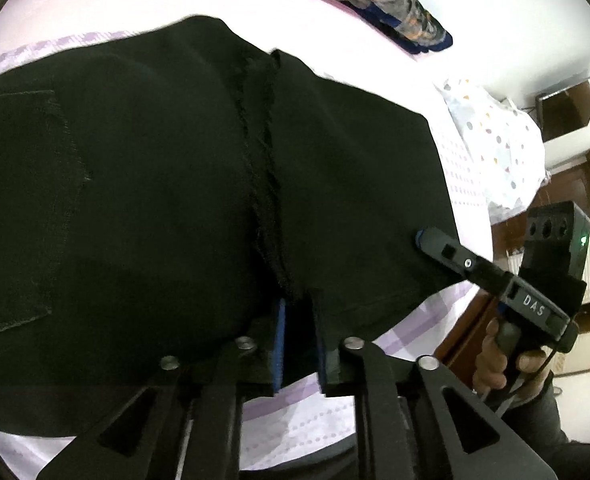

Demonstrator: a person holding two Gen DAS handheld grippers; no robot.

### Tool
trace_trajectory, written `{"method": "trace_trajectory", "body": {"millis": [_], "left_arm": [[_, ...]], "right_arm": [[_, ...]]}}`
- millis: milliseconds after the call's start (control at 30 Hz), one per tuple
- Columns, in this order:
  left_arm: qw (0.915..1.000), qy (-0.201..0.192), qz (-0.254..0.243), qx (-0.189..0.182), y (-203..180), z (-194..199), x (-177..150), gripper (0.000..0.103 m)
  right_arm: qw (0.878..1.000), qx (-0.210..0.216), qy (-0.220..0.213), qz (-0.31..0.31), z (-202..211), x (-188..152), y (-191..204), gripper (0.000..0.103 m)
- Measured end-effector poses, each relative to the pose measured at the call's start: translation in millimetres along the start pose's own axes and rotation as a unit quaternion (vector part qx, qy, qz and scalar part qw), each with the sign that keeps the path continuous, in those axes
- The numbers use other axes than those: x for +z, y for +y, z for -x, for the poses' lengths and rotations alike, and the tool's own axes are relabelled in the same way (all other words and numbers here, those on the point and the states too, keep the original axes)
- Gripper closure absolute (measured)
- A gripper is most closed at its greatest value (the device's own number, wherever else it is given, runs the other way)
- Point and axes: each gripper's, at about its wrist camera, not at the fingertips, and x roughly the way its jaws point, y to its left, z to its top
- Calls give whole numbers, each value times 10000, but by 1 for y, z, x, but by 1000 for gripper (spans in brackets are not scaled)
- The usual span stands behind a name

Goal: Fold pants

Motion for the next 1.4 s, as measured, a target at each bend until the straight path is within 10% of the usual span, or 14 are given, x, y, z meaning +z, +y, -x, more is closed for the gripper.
{"method": "trace_trajectory", "body": {"millis": [267,600,867,1400], "left_arm": [[9942,-912,294,485,34,52,-12,83],[9728,-1697,1568,160,113,131,-70,83],[9462,-1903,2617,-38,165,138,-108,83],[9204,-2496,2987,-370,216,135,-104,71]], "right_arm": [[9990,216,324,226,-21,-6,22,65],[9922,498,864,742,-59,-5,72,64],[9853,679,1129,1086,-85,-8,117,64],[9873,484,1082,1057,-83,-4,124,60]]}}
